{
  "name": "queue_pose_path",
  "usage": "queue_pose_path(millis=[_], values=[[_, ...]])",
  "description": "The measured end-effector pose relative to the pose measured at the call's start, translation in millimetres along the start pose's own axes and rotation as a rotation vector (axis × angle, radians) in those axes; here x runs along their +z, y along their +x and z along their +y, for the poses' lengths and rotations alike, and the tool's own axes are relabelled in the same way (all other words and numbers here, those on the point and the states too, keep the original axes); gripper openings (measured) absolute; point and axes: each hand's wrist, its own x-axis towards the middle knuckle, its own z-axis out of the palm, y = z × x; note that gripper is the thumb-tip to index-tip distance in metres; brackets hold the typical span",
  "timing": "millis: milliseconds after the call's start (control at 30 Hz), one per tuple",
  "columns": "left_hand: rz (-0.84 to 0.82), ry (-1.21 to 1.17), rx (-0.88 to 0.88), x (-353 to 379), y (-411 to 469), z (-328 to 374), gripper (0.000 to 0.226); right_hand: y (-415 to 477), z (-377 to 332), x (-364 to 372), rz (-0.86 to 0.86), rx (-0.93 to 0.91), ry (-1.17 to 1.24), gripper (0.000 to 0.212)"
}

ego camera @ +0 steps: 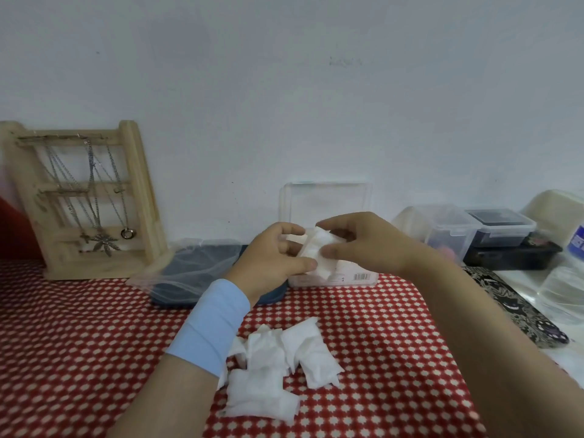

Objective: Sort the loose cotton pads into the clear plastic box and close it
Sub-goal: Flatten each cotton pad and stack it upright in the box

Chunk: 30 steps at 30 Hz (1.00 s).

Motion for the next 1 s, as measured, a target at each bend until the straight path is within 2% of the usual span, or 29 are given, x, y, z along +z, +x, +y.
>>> queue_pose_path(millis=[100, 167, 233, 333, 433, 533, 633, 700, 800, 900, 1000], values=[[-0.02, 0.023, 0.025, 2, 8, 10, 0.058, -1, -2, -18, -0.064, 0.052, 0.014, 0.016], [-0.035, 0.039, 0.04, 6, 17, 22, 0.06, 1, 1, -31, -0.037, 0.094, 0.087, 0.012], [0.0, 0.114, 0.053, 11, 30, 31, 0.057, 6, 9, -41, 0.084, 0.143, 0.214, 0.011], [0.032, 0.421, 0.084, 21, 49, 35, 0.043, 9, 26, -50, 0.264, 0.22, 0.345, 0.01], [-0.075, 0.653, 0.137, 33, 63, 32, 0.03, 9, 44, -51, 0.211, 0.333, 0.461, 0.018], [-0.264, 0.933, 0.112, 48, 73, 24, 0.032, 12, 56, -50, 0.153, 0.445, 0.544, 0.025], [-0.259, 1.053, 0.041, 49, 78, 11, 0.04, 18, 58, -44, 0.126, 0.452, 0.628, 0.026], [-0.195, 1.015, 0.041, 47, 79, 7, 0.041, 21, 54, -36, 0.118, 0.395, 0.549, 0.021], [-0.131, 0.943, 0.044, 45, 81, 8, 0.024, 23, 48, -26, 0.033, 0.297, 0.339, 0.021], [-0.141, 0.832, 0.027, 41, 82, 10, 0.01, 21, 48, -29, 0.007, 0.303, 0.114, 0.02], [-0.181, 0.847, 0.033, 35, 82, 11, 0.026, 23, 49, -40, 0.015, 0.326, -0.134, 0.017]])
